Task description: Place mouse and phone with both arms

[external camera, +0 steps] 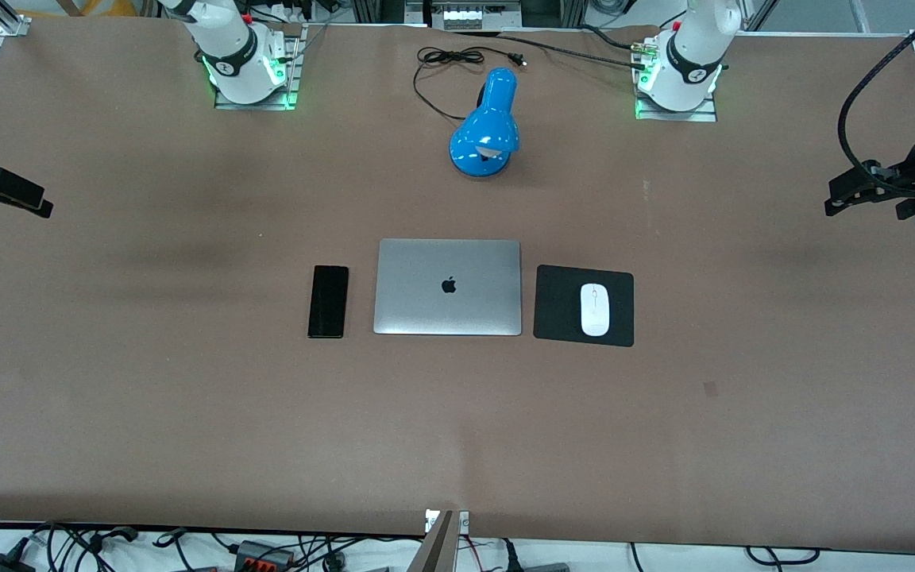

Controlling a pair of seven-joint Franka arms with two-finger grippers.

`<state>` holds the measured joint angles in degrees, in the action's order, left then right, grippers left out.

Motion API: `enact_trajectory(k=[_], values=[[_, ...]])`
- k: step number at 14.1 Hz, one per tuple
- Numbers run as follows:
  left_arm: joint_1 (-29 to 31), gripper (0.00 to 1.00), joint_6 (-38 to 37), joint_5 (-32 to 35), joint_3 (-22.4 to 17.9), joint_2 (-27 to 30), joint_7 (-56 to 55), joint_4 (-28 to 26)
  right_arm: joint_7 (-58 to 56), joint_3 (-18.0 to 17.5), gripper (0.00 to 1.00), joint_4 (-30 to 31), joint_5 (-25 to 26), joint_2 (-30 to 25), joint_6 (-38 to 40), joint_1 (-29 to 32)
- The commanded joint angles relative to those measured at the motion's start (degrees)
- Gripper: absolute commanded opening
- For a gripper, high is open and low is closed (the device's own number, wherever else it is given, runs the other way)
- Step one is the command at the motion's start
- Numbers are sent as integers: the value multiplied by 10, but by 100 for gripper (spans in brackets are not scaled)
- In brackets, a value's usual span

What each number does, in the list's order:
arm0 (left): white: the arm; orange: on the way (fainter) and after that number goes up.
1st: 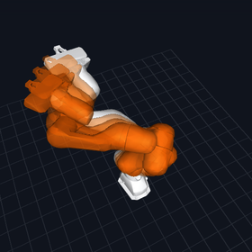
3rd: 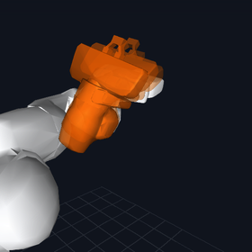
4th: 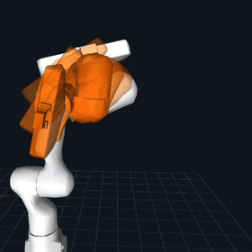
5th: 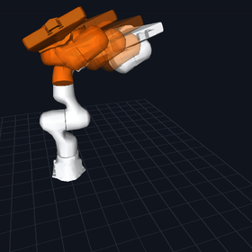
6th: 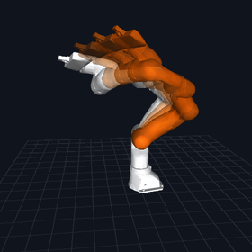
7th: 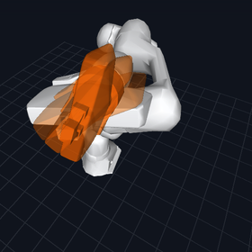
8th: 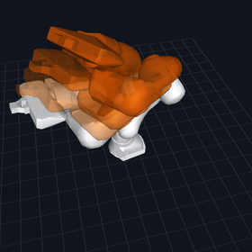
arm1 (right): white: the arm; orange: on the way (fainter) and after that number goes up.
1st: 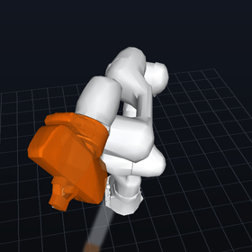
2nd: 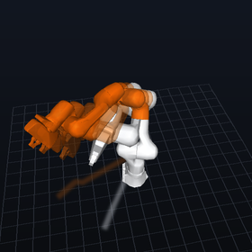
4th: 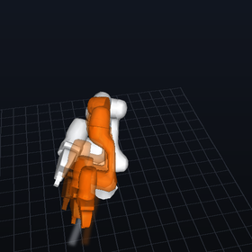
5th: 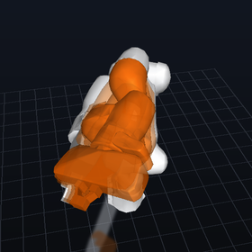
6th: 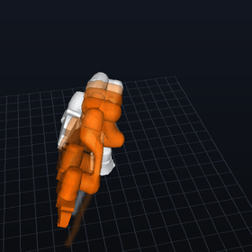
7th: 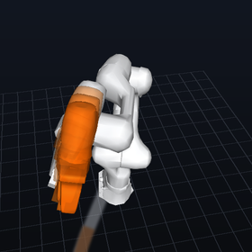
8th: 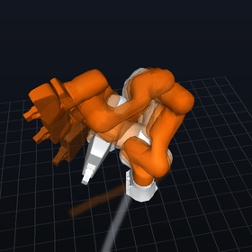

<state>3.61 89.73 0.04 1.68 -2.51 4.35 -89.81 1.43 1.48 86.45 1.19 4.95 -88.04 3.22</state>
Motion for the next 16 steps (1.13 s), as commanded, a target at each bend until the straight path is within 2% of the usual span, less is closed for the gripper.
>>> enact_trajectory(k=[1, 16], values=[[1, 100, 6, 11, 1, 13, 13, -12, -6, -1, 100, 12, -3, -13, 6, -7], [0, 100, 4, 12, 1, 12, 13, -11, -13, 1, 100, 1, 0, -1, 2, -4]])
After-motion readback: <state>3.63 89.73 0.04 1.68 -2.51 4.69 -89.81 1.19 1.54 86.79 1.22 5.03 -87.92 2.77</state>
